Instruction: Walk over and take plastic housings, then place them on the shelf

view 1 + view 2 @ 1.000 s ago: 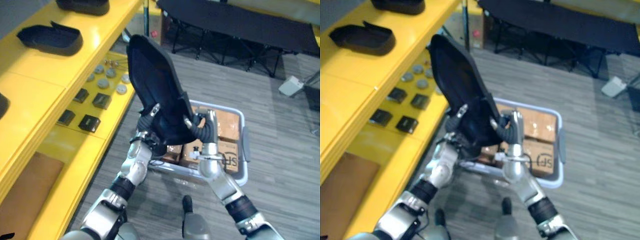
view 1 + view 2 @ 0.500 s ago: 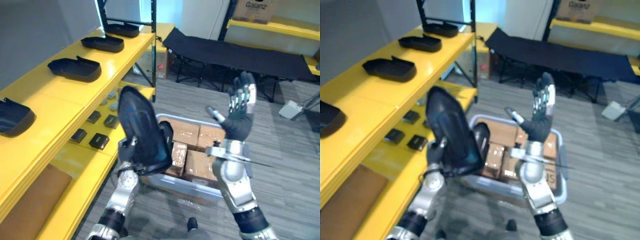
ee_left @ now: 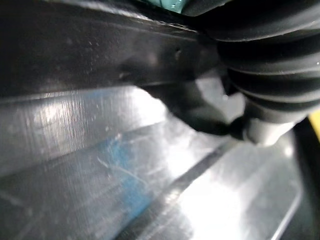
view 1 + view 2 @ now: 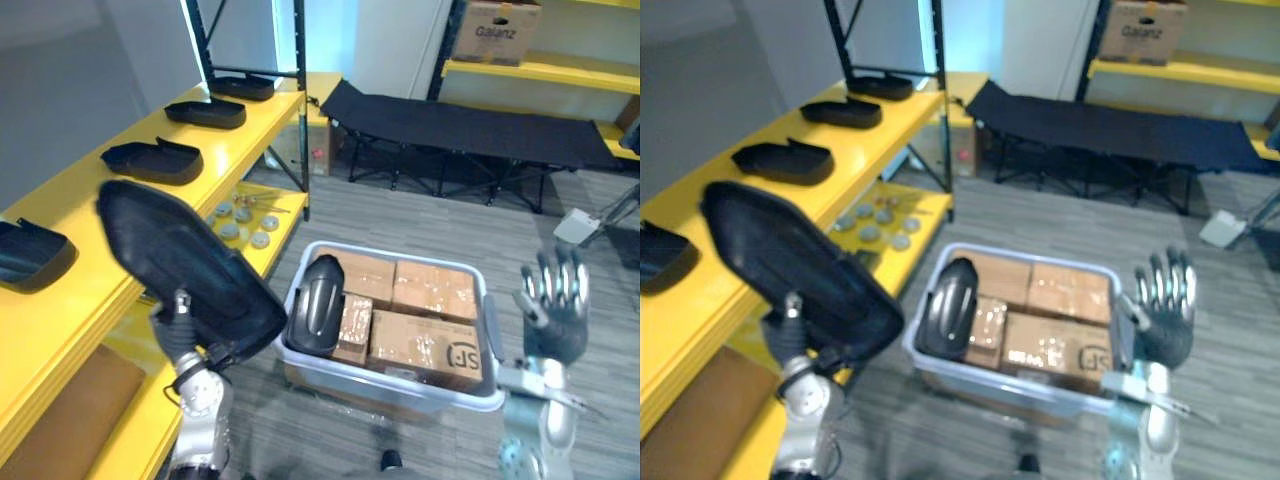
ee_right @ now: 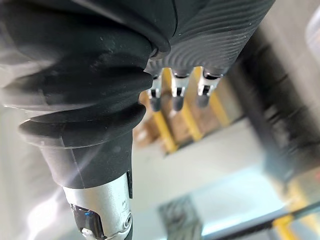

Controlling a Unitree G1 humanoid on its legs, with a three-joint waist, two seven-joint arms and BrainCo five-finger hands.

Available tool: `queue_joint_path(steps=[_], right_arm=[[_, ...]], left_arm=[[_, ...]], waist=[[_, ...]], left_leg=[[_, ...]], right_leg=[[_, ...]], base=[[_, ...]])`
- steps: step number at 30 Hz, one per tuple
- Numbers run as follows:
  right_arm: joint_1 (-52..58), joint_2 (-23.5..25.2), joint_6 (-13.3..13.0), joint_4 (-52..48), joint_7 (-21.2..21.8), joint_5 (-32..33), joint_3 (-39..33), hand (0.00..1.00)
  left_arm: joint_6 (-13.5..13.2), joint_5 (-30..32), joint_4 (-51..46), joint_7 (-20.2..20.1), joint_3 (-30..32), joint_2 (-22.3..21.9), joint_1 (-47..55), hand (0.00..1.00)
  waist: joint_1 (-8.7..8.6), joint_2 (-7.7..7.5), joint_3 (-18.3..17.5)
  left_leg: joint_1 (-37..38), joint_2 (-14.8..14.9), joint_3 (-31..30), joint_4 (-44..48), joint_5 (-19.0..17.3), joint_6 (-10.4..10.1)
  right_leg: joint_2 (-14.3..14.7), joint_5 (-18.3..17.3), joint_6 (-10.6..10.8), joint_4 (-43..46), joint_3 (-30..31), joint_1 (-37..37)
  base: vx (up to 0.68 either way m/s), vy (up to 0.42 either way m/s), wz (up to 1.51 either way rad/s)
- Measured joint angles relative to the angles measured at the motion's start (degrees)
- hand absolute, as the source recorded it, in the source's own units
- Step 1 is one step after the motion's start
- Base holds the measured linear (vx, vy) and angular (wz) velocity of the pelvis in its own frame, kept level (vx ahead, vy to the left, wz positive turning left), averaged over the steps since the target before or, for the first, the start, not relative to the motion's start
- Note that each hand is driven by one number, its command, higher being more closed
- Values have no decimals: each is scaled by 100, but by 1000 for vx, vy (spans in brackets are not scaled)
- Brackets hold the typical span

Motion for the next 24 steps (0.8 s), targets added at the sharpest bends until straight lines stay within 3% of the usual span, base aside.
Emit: queue_joint_path(steps=[3,7,10,14,19,24], right_arm=[[-52,62,106,245,83,-57,138,0],[-493,52,116,566,56,-640,575,0],[-1080,-10,165,756,-110,-1049,1106,0],[-1714,-191,334,942,-540,-1703,1687,0],[-2208,-267,380,1088,-1098,-2104,1776,0],[-2564,-267,401,1212,-1456,-2525,1759,0]], left_arm=[[2,77,-394,33,223,-86,364,100],[46,449,-766,147,505,-168,644,100],[55,763,-1209,126,762,-172,825,100],[51,783,-1660,-346,1046,-191,1085,100],[-101,788,-2020,-1110,1275,-195,1366,100],[-185,705,-2307,-1979,1357,-132,1485,100]], waist=[[78,3,-59],[270,-1,-74],[486,21,-77],[834,99,-75],[1232,136,-64],[1364,125,46]], left_leg=[[-53,1,-125,1,-16,-19],[-132,0,-390,25,-26,-9],[-399,-18,-851,127,-20,0],[-633,-176,-1541,120,137,76],[-883,-530,-2246,37,338,155],[-901,-685,-2451,11,380,206]], right_leg=[[-2,-3,-2,-62,-149,81],[-14,-62,6,-64,-454,225],[-20,-131,-15,-63,-914,360],[-93,-320,76,-23,-1783,760],[-307,-539,255,203,-2688,1086],[-519,-851,234,672,-2884,1063]], base=[[-5,7,19],[-7,4,35],[-14,-11,76],[29,-33,97],[44,-29,94],[18,-7,29]])
